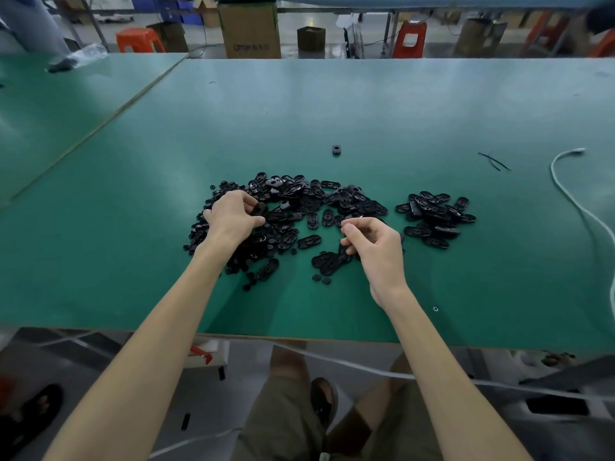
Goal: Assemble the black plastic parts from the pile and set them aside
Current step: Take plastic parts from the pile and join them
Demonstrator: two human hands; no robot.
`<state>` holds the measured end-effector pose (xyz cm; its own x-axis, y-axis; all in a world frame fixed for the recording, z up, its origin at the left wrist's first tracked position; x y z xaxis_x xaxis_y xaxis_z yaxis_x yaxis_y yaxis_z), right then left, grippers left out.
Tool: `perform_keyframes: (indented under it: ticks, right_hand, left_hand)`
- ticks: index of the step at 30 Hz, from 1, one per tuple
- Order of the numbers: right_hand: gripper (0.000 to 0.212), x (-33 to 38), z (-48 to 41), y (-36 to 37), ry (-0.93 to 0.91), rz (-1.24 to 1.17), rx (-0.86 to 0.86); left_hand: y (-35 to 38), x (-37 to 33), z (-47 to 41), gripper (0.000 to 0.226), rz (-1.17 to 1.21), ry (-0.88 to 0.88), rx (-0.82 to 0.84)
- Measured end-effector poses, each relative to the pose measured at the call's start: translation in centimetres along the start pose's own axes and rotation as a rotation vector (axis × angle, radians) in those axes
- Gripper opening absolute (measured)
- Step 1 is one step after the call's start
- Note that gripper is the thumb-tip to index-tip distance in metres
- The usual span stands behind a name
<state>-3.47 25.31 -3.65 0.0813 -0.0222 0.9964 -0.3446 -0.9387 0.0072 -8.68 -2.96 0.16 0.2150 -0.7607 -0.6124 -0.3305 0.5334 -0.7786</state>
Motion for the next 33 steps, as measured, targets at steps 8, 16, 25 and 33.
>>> perform_keyframes:
  ticks: [8, 16, 25, 33]
  right_hand:
    - [0.007, 0.1, 0.0, 0.1, 0.001, -0.007, 0.001]
    - [0.007, 0.2, 0.0, 0.1, -0.002, -0.026, 0.003]
    - [0.009, 0.9, 0.6, 1.1, -0.053, -0.060, 0.100]
    - [0.014, 0.1, 0.2, 0.6, 0.004, -0.088, 0.053]
  left_hand:
    - [-0.1, 0.0, 0.0, 0.034, 0.086, 0.016, -0.044]
    - [-1.8, -2.9, 1.1, 0.028, 0.208, 0.196, -0.099]
    - [2.8, -9.7, 7.2, 0.029, 0.366, 0.486, 0.327]
    - [0.4, -4.8, 3.6, 0.006, -0.158, 0.307, 0.037]
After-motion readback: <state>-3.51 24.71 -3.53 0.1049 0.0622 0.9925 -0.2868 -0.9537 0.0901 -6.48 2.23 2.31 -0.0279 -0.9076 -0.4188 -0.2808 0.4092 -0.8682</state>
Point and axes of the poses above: each hand's wrist, its own z-axis away from the middle knuckle, its own y-axis out of the palm, x = y × z, the point moved 9 cm from there along -z, towards the middle knuckle, and after that the axes turned 10 degrees about -x, right-handed, at the moved point
